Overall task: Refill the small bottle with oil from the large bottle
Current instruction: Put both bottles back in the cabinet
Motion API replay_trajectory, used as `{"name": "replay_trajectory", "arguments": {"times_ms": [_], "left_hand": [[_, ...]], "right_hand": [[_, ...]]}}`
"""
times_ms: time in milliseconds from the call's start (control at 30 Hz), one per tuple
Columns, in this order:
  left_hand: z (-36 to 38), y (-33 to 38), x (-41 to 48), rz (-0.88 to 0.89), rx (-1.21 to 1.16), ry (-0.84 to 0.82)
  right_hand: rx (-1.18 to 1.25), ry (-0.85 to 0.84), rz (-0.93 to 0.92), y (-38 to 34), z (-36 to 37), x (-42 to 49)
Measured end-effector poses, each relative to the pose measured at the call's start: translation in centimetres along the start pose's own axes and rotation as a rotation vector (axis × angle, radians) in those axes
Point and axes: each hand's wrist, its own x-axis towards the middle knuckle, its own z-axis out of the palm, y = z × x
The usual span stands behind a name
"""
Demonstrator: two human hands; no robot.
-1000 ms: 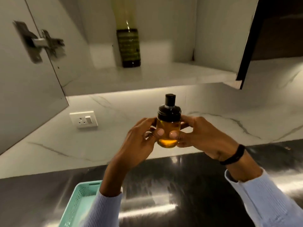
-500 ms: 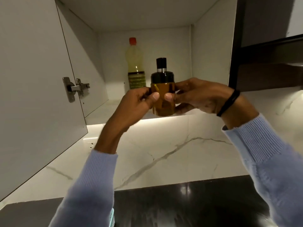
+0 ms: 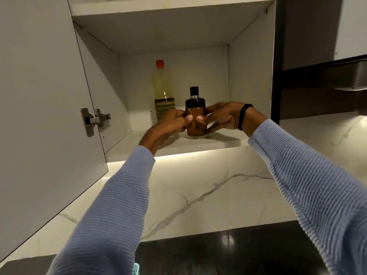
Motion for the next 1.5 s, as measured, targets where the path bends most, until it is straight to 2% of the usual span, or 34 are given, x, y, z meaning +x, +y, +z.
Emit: {"name": "replay_trajectory", "arguments": {"times_ms": [400,533,667,1500], "left_hand": [[0.3,-0.7,-0.1,-0.022,0.025,-0.032],[0.3,-0.2,-0.3,0.024,0.233,0.082],[0.5,0.4,-0.3,0.039,0.279,0.167],[2.3,-3.0,11.2,-0.118,0.436,0.318]], "right_hand": [[0.003,0.002,0.015,1.2,-0.5,0.9],[-0.114,0.133,-0.057,1.9,-0.7,1.0],[-0.142,0.214,-0.128,2.2,-0.4,1.3],[-0.226,0.259,-0.006,1.3,-1.2,13.2]]}}
